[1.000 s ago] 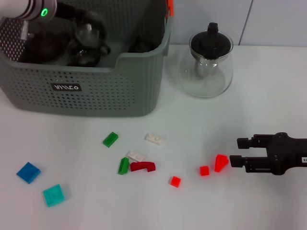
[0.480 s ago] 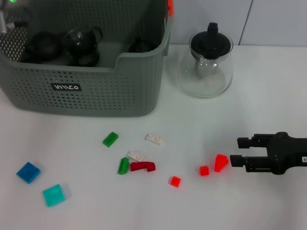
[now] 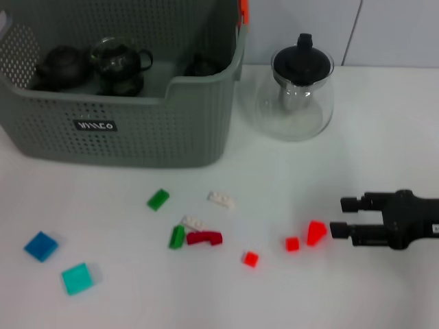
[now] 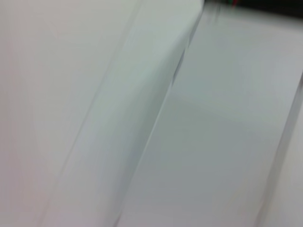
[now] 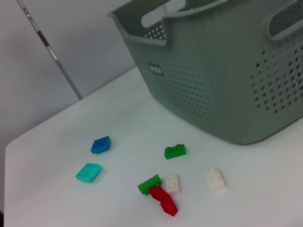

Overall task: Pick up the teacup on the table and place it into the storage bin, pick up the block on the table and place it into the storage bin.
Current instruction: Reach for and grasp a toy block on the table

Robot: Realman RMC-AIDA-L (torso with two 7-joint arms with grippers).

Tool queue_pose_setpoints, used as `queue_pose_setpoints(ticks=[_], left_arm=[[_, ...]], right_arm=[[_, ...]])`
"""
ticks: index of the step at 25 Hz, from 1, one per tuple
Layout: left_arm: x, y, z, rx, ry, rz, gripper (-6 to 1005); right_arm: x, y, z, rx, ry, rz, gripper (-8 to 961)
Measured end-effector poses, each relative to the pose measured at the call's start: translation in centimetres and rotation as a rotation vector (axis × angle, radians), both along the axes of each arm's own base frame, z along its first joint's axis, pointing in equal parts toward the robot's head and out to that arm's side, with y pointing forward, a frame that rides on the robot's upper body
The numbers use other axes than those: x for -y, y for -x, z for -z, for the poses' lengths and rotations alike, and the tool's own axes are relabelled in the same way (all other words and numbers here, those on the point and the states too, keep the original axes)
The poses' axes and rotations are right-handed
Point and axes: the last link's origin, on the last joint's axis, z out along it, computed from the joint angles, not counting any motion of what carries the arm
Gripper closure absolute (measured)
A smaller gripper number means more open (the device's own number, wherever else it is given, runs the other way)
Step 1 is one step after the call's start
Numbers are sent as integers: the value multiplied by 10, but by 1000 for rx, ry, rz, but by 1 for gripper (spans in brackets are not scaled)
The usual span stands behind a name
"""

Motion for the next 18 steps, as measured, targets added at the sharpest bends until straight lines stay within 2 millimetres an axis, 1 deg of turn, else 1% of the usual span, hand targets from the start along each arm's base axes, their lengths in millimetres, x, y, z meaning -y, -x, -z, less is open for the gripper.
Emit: queue_pose_setpoints(ticks=[1, 2, 3, 5, 6, 7, 9, 11, 13, 18], left_arm=[[10, 13, 9, -81, -2, -21, 563], [14, 18, 13, -112, -4, -32, 561], [20, 29, 20, -173, -12, -57, 559], [37, 55, 40, -309, -33, -88, 559], [50, 73, 53, -397, -68, -86, 562], [50, 73, 53, -397, -68, -86, 564], [64, 93, 68, -452, -116, -92, 569], [75, 107, 80, -475, -160, -106, 568], [87, 125, 97, -500, -228, -128, 567], [108, 158, 133, -482, -320, -233, 564]], right_arm=[[0, 0, 0, 0, 0, 1, 218], [-1, 0, 1, 0, 1, 1, 218], [-1, 1, 1, 0, 1, 1, 218], [-2, 2, 2, -2, 5, 2, 218], [-2, 2, 2, -2, 5, 1, 218], [-3, 3, 2, -3, 6, 1, 217], [-3, 3, 2, -3, 7, 2, 217], [-2, 3, 2, -3, 7, 3, 217], [-2, 2, 2, -3, 7, 4, 217], [-2, 1, 4, -1, 5, 11, 216]])
